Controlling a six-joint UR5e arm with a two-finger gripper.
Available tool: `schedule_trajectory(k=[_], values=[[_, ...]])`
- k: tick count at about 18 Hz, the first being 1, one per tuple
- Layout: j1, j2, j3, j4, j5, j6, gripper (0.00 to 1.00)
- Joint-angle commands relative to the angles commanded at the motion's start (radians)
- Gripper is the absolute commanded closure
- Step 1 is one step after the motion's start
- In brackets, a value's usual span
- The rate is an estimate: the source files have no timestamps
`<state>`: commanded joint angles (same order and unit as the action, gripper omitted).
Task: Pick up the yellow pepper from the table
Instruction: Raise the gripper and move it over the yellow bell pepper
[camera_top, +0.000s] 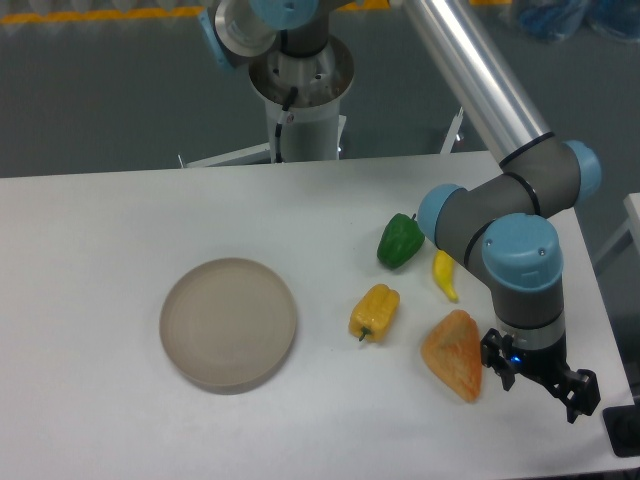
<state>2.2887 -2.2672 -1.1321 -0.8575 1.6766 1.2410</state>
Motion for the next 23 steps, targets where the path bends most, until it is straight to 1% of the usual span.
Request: schedule_trajectory(k=[4, 6, 7, 9, 11, 12, 13, 14, 16, 17, 20, 22, 23], values=[[0.000, 0.012, -0.015, 0.000, 0.000, -0.006, 0.00], [-0.002, 0.020, -0.021, 0.002, -0.002, -0.049, 0.00], [-0.002, 0.037, -0.034, 0.000, -0.003, -0.051, 0.00], [0.002, 0.081, -0.081, -0.005, -0.006, -0.043, 0.00], [0.012, 0.138, -0.136, -0.014, -0.015, -0.051, 0.00], [0.015, 0.164, -0.158, -0.029, -0.017, -0.051, 0.00], [0.034, 0.208, -0.190, -0.079, -0.018, -0.049, 0.00], [0.040, 0.241, -0.216, -0.107, -0.024, -0.049, 0.00], [0.052, 0.325, -0.297, -0.165, -0.050, -0.054, 0.00], [0.058, 0.354, -0.340, -0.181, -0.066, -0.066, 0.00], [0.081, 0.425, -0.415, -0.201, -0.165, -0.139, 0.00], [0.084, 0.455, -0.478, -0.198, -0.231, -0.187, 0.00], [0.080, 0.459, -0.495, -0.193, -0.270, -0.228, 0.00]])
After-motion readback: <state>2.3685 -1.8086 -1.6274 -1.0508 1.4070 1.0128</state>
